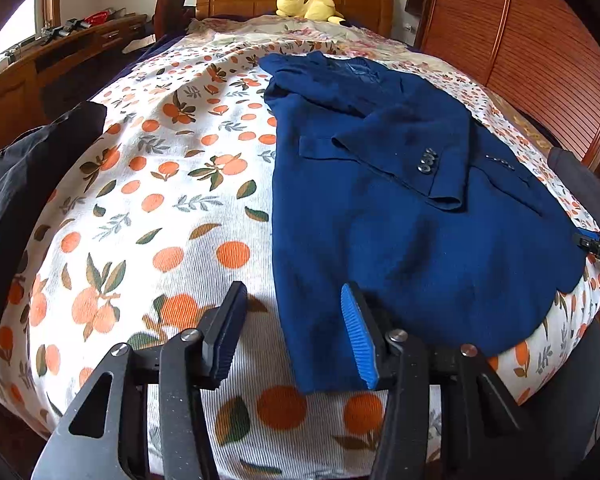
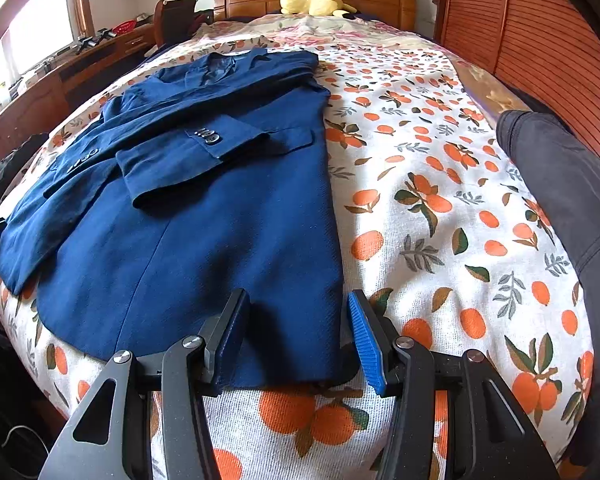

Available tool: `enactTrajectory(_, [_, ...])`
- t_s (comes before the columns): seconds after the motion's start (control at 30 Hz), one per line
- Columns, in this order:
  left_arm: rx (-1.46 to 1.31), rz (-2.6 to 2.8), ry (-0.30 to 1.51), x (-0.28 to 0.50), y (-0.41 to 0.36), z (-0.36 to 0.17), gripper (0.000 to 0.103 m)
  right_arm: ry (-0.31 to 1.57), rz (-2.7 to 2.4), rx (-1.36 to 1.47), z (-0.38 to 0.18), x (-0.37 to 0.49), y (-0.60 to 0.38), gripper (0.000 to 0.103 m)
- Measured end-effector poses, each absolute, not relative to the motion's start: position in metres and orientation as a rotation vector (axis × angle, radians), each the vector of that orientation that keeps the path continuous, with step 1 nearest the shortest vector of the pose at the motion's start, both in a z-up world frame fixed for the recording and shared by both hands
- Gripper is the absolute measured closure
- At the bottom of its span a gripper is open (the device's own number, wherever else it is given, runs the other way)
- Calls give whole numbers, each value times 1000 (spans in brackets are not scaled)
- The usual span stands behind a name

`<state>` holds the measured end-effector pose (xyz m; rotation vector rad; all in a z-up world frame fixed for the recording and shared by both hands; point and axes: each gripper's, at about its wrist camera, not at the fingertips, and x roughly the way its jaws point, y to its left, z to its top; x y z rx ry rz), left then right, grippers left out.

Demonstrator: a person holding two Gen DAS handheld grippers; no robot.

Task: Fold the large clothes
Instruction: 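Move both tools to the blazer hem and close them on it, then lift the hem with both tools and fold it toward the collar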

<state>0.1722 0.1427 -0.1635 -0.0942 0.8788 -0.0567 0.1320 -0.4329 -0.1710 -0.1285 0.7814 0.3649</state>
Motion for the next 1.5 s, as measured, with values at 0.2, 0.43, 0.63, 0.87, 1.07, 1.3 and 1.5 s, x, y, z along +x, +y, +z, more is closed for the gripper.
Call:
enactTrajectory(0.2, [-95, -69, 869, 164, 140, -162, 66, 776, 361, -144, -174, 131, -430, 51])
enactTrajectory(0.43, [-99, -74, 870, 159, 136, -162, 72, 769, 370, -144, -175, 132, -432, 51])
enactTrajectory(0.63, [-111, -64, 876, 160, 134, -165, 72, 771, 395, -131, -175, 132, -432, 59])
enactTrajectory(0.87, [-96, -58, 868, 159, 131, -160, 94, 767, 435, -118, -170, 132, -428, 89])
enactTrajectory(1.07, [-76, -49, 814, 158, 124, -148, 98, 758, 447, -72, -171, 133, -428, 93])
enactTrajectory(1.3, [-69, -106, 670, 146, 110, -95, 99, 667, 478, -39, -134, 122, -432, 95])
enactTrajectory(1.5, [-64, -105, 568, 138, 108, -37, 100, 558, 518, -36, -79, 96, -431, 95])
